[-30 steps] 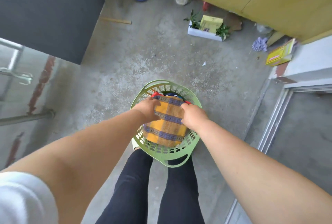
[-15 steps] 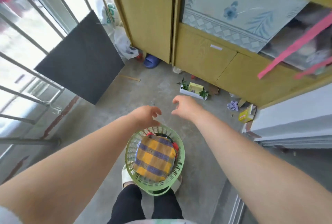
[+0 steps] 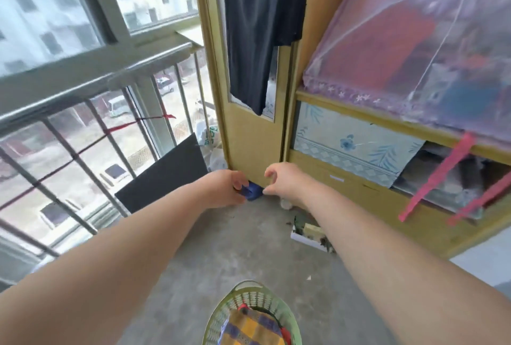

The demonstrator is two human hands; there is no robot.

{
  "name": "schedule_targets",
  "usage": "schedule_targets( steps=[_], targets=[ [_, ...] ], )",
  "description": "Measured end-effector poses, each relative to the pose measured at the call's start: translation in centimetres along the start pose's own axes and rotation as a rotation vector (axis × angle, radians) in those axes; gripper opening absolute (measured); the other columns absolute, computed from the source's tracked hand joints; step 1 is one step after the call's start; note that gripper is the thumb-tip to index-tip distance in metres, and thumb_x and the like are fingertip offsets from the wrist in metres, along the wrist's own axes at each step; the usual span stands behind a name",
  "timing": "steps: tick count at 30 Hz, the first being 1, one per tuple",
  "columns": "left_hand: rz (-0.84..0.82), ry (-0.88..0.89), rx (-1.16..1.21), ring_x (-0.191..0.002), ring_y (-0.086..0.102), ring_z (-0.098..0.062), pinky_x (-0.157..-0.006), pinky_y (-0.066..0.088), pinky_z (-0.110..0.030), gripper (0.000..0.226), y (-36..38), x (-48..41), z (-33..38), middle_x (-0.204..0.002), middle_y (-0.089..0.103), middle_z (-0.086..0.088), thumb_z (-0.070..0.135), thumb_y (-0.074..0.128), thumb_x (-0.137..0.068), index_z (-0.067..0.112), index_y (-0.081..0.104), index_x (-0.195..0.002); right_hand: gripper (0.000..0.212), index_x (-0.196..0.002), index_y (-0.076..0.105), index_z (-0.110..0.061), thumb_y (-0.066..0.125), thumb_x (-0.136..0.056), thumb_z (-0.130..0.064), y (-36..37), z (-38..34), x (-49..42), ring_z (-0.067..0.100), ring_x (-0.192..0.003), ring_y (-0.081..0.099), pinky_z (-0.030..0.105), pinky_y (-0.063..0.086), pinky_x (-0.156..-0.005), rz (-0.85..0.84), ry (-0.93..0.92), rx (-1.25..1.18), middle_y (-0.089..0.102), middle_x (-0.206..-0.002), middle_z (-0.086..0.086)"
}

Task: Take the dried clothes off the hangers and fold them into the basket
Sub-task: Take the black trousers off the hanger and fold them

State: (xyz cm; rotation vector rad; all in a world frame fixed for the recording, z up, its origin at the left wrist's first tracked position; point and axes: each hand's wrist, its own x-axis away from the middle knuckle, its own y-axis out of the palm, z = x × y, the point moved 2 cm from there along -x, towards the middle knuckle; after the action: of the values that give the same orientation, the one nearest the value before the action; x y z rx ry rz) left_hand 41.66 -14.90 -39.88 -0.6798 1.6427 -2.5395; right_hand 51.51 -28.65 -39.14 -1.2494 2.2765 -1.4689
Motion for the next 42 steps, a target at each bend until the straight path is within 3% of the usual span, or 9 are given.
schedule_targets(
  steps=[3, 7, 13, 18, 26, 33, 38, 42],
  targets=[
    [0.078, 0.048, 0.011, -0.102, 0.057, -0.013, -0.086, 0.042, -0.019, 0.045, -3.9, 1.5, 0.6, -0.122, 0.06, 0.007, 0.033, 0.067, -0.084, 0.026, 0.056, -0.128, 0.044, -0.126, 0.056, -0.02, 0.068, -0.084, -0.026, -2.5, -2.6, 0.8, 0.022, -0.107, 0.059, 0.033, 0.048, -0.092, 0.076, -0.028, -0.023, 0.061, -0.119, 0.001],
    [0.158, 0.112, 0.049, -0.105, 0.058, -0.01, -0.095, 0.048, -0.027, 0.044, -8.2, 4.2, 0.9, -0.124, 0.057, 0.01, 0.029, 0.067, -0.086, 0.029, 0.054, -0.128, 0.048, -0.131, 0.053, -0.021, 0.066, -0.086, -0.028, -5.5, -6.6, 2.3, 0.019, -0.11, 0.057, 0.028, 0.046, -0.087, 0.145, -0.082, 0.017, 0.059, -0.125, 0.0],
    [0.269, 0.153, 0.0, -0.103, 0.059, -0.009, -0.088, 0.049, -0.023, 0.043, -13.9, 7.1, 0.8, -0.123, 0.057, 0.01, 0.03, 0.067, -0.086, 0.029, 0.054, -0.127, 0.041, -0.126, 0.057, -0.022, 0.066, -0.087, -0.025, -8.9, -10.6, 4.5, 0.016, -0.104, 0.057, 0.024, 0.042, -0.083, 0.222, -0.15, 0.025, 0.06, -0.122, -0.001],
    [0.363, 0.155, -0.003, -0.103, 0.062, -0.009, -0.094, 0.05, -0.026, 0.045, -17.8, 7.1, 1.8, -0.123, 0.06, 0.007, 0.025, 0.068, -0.086, 0.025, 0.055, -0.129, 0.041, -0.127, 0.057, -0.021, 0.065, -0.087, -0.025, -12.9, -11.4, 4.7, 0.016, -0.101, 0.057, 0.023, 0.042, -0.078, 0.296, -0.207, 0.05, 0.061, -0.119, -0.001],
    [0.502, 0.084, 0.045, -0.106, 0.061, -0.014, -0.092, 0.053, -0.033, 0.058, -21.4, -0.3, 7.4, -0.13, 0.055, 0.003, 0.029, 0.07, -0.084, 0.027, 0.047, -0.136, 0.046, -0.133, 0.05, -0.021, 0.063, -0.089, -0.021, -20.5, -8.8, -0.6, 0.021, -0.11, 0.057, 0.028, 0.05, -0.087, 0.32, -0.272, -0.003, 0.058, -0.125, 0.003],
    [0.612, -0.034, 0.108, -0.112, 0.056, -0.016, -0.094, 0.051, -0.032, 0.064, -27.4, -9.9, 12.2, -0.133, 0.053, 0.002, 0.033, 0.069, -0.083, 0.027, 0.04, -0.14, 0.063, -0.144, 0.035, -0.017, 0.065, -0.089, -0.024, -29.7, -6.4, -10.2, 0.02, -0.107, 0.055, 0.026, 0.044, -0.079, 0.334, -0.276, -0.105, 0.053, -0.131, 0.005],
    [0.656, -0.058, 0.143, -0.112, 0.057, -0.017, -0.09, 0.052, -0.032, 0.069, -29.7, -14.4, 13.8, -0.136, 0.049, 0.001, 0.035, 0.069, -0.083, 0.027, 0.036, -0.143, 0.067, -0.145, 0.028, -0.012, 0.065, -0.09, -0.02, -33.8, -6.4, -16.2, 0.028, -0.126, 0.048, 0.032, 0.044, -0.091, 0.404, -0.273, -0.167, 0.044, -0.142, 0.01],
    [0.671, -0.097, 0.175, -0.114, 0.056, -0.017, -0.091, 0.052, -0.032, 0.071, -31.2, -17.0, 13.5, -0.139, 0.046, 0.002, 0.035, 0.069, -0.083, 0.028, 0.033, -0.144, 0.064, -0.144, 0.026, -0.01, 0.061, -0.09, -0.016, -36.0, -7.9, -20.5, 0.031, -0.125, 0.048, 0.035, 0.043, -0.092, 0.471, -0.274, -0.301, 0.044, -0.141, 0.012]
  ],
)
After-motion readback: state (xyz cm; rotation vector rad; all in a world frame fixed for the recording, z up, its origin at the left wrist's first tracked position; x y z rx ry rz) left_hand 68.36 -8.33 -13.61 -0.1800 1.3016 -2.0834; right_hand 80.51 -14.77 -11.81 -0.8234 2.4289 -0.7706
